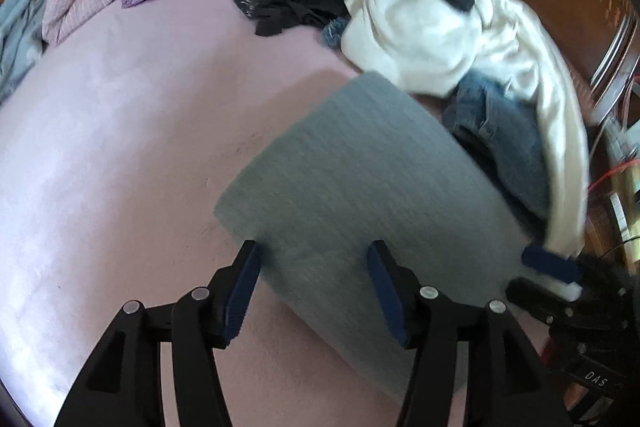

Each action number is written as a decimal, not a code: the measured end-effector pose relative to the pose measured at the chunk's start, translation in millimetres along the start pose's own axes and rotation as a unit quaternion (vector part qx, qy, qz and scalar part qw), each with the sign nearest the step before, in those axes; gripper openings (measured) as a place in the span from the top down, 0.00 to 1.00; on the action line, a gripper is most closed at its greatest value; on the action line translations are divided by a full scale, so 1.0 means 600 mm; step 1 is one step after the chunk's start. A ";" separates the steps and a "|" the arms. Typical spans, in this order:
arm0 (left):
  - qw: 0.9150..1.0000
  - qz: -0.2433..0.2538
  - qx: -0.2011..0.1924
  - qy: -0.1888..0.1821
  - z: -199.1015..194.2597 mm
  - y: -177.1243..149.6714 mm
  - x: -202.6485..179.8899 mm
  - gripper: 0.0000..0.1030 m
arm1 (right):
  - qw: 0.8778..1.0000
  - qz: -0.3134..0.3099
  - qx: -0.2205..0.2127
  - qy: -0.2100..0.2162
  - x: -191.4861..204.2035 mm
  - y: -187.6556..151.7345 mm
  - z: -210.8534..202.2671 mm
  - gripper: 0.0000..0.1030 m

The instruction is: Fold clothes

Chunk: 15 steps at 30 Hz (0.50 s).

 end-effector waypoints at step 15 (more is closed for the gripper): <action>0.960 -0.217 -0.018 -0.177 0.009 -0.032 0.112 0.49 | 0.956 0.188 0.102 0.202 -0.026 -0.062 0.017 0.55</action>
Point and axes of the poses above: each gripper's, at about its wrist camera, not at the fingertips, and z roughly the way its jaws point, x to its left, y to its top, the point moved 7 cm from there along z, roughly the way its jaws point, and after that the axes turned 9 degrees about z, right-handed, at the moved point
